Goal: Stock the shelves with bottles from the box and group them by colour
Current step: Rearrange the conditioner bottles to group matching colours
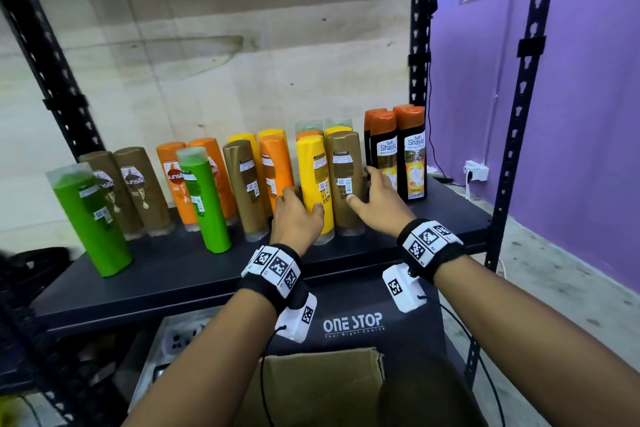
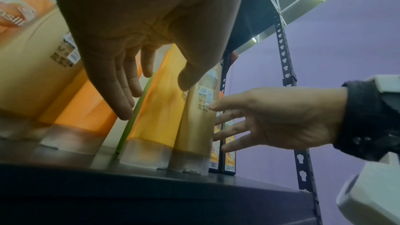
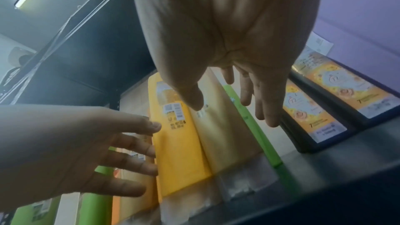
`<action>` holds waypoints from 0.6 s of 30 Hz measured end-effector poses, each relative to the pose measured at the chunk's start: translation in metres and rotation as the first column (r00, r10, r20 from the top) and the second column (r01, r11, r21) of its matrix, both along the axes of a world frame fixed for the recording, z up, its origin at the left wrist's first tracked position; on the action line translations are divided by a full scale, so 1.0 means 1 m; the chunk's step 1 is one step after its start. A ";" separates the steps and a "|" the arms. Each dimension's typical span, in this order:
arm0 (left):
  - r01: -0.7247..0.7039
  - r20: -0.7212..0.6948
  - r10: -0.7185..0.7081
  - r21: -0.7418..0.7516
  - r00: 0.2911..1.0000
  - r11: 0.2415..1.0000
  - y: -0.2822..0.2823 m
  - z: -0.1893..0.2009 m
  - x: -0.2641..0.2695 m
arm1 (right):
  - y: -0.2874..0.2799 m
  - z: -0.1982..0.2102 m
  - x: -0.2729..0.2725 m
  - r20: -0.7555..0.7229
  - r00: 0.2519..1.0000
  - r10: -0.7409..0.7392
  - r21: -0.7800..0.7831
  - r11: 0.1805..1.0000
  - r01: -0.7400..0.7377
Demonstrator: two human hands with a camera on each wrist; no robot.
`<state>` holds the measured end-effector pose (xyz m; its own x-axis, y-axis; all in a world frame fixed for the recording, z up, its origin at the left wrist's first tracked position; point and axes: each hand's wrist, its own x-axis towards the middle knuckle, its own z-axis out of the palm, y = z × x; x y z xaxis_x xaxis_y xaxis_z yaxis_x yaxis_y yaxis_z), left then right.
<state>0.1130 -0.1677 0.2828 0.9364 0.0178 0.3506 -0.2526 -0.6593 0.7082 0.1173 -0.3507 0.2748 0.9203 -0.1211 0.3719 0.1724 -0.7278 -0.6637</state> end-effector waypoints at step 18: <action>0.050 0.079 -0.038 -0.146 0.996 0.988 -0.008 -0.017 0.013 | 0.010 -0.026 0.014 0.146 0.989 0.001 0.132 0.991 -0.021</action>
